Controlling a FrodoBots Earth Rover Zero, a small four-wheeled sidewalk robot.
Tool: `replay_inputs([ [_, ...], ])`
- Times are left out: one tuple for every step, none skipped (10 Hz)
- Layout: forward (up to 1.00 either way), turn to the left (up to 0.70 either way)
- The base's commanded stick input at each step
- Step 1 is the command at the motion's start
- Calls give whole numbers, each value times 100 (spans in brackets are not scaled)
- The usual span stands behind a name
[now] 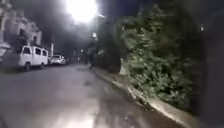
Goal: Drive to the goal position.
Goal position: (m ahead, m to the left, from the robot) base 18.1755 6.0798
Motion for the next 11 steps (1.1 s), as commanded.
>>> replay_inputs([
  [70, 32],
  [70, 7],
  [70, 0],
  [70, 0],
  [70, 1],
  [70, 11],
  [70, 11],
  [70, 12],
  [70, 31],
  [70, 11],
  [70, 0],
])
